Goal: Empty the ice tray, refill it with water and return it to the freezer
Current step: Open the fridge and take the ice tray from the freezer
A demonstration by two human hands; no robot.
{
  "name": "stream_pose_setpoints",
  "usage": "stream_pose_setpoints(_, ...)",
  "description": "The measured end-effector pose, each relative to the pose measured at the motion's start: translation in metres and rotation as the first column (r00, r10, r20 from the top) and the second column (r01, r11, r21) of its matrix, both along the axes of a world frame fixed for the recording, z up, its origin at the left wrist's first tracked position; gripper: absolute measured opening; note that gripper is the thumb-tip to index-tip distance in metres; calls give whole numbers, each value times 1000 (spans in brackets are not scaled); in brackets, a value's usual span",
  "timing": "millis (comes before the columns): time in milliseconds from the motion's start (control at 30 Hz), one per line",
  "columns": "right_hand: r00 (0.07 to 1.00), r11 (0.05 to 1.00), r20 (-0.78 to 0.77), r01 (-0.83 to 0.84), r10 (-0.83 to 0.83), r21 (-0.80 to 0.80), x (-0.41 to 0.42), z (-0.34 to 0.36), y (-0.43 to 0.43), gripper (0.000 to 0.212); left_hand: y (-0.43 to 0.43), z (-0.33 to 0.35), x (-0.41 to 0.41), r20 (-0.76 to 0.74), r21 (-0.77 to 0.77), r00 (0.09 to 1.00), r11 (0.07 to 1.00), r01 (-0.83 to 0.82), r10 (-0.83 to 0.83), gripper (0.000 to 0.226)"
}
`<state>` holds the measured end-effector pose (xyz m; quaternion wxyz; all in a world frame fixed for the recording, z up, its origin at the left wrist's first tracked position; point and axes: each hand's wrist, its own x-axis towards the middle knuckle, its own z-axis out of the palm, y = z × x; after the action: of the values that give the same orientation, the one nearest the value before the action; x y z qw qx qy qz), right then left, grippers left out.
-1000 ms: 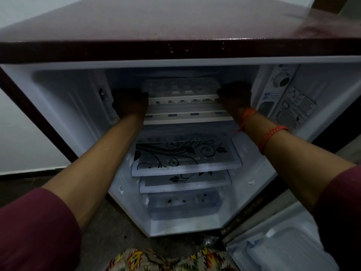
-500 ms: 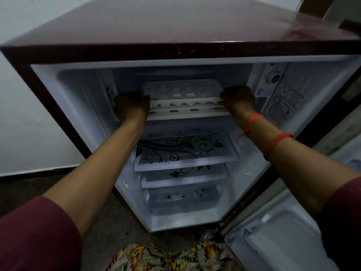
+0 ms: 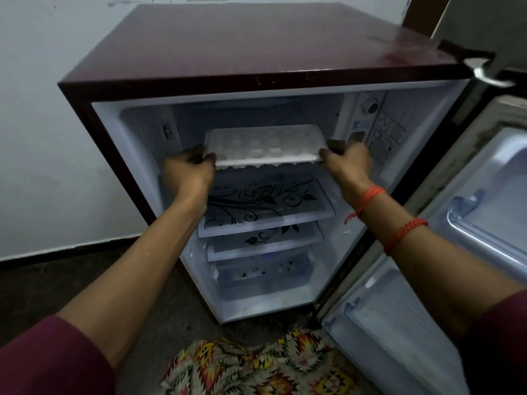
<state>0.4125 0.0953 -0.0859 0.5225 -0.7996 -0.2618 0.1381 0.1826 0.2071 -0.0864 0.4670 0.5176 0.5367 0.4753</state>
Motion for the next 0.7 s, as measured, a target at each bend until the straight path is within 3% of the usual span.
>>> stream_pose_setpoints(267,991,996,-124,64,-56,55,-40,-7,-63,33,-46,-1,-27,45,-48,999,999,1,1,32)
stream_pose_setpoints(700,950,970,-238,228,-202,87,-92,-31,-177,35,-131,-5,-57,161,-183,976,968,173,-144,43)
